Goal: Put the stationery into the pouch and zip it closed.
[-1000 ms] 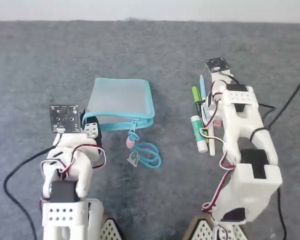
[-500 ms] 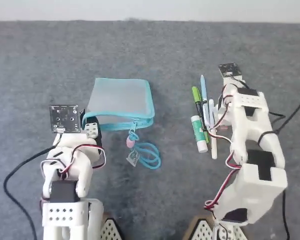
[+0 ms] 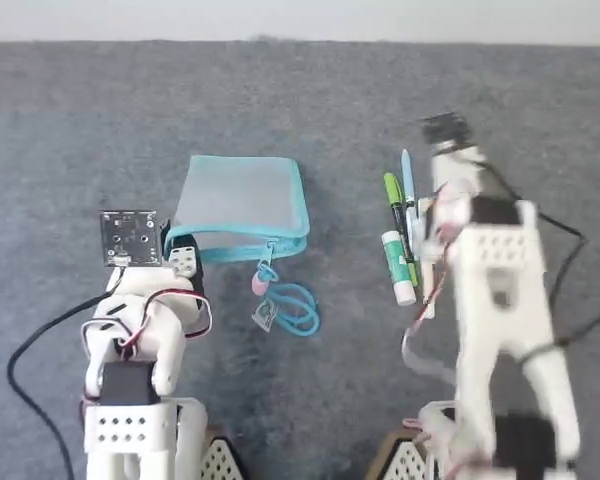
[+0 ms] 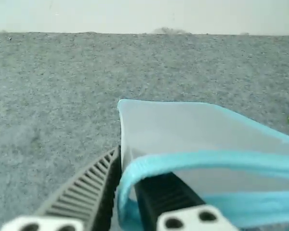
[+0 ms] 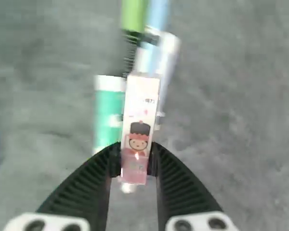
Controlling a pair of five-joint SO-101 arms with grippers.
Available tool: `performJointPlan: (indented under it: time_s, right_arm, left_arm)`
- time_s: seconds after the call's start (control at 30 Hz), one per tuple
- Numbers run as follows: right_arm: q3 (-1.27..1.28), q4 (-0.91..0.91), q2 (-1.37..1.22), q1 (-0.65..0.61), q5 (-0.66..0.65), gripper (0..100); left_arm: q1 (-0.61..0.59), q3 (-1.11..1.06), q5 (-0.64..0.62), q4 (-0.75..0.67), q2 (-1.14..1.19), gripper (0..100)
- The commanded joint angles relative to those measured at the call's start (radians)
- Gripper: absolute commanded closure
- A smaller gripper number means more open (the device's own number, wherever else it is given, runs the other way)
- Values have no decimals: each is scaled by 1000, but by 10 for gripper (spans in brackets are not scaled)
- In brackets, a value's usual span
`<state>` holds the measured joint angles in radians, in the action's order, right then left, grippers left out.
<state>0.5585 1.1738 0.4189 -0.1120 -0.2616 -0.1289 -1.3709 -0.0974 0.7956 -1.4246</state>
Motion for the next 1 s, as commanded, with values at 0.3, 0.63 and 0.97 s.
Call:
performJointPlan:
  time_s: [0.3,0.63,0.97]
  right_arm:
    - [-31,266,311,-519,-84,992]
    - [-29,288,364,-641,-86,991]
    - [-68,214,321,-802,-78,991]
  left_arm:
    - [0,-74,-12,-176,6,988]
    - [92,-147,-12,-270,15,988]
    - [183,-160,57,-270,15,988]
